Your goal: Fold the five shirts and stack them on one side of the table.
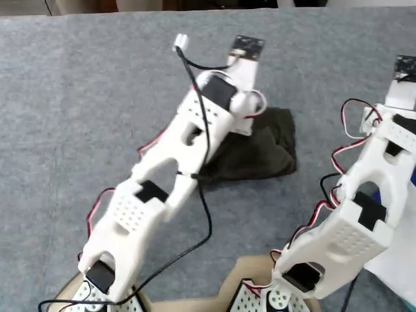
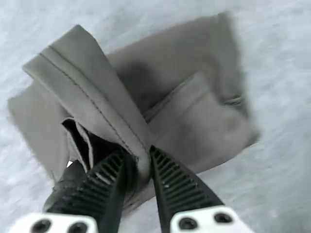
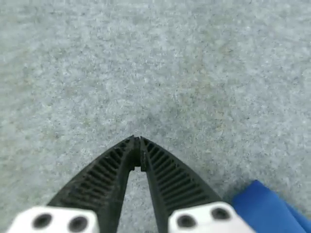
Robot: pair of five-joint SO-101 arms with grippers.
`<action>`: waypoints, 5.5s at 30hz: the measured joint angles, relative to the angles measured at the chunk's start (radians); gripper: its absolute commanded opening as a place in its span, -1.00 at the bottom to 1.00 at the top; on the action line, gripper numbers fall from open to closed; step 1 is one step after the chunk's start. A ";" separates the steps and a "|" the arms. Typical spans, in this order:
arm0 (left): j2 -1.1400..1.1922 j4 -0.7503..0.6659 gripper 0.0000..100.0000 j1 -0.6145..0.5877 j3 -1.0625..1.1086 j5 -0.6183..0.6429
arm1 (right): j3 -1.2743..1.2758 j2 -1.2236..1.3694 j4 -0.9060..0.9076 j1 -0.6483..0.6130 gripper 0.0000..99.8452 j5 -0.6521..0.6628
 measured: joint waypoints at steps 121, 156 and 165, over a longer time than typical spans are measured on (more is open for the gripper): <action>0.376 -0.169 -0.96 -0.535 -0.207 0.278 | 0.272 -0.345 0.807 -0.244 -0.99 0.430; 0.376 -0.169 -0.96 -0.523 -0.207 0.275 | 0.132 -0.018 0.779 -0.296 -0.99 0.408; 0.376 -0.072 -0.96 -0.410 -0.313 0.187 | 0.095 -0.199 0.822 -0.281 -0.99 0.408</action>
